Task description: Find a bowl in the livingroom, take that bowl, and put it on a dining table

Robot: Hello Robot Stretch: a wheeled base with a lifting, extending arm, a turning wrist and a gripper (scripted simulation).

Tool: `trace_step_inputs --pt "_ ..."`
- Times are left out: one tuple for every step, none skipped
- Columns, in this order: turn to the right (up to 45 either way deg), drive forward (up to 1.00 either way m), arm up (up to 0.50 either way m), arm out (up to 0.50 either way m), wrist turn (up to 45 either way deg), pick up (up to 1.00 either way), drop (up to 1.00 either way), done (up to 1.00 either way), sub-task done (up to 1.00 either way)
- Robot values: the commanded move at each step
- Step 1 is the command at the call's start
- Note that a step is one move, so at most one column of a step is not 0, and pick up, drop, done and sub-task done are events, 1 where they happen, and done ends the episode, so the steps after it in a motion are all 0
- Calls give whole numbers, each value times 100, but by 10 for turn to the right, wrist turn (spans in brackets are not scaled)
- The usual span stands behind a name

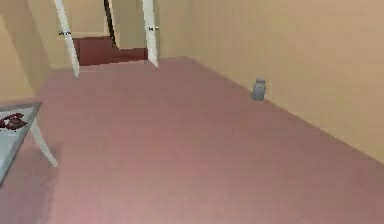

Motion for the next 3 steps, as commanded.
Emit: trace_step_inputs --pt "-210 0 0 0 0 0 0 0 0" --pt "0 100 0 0 0 0 0 0 0" --pt "0 100 0 0 0 0 0 0 0"
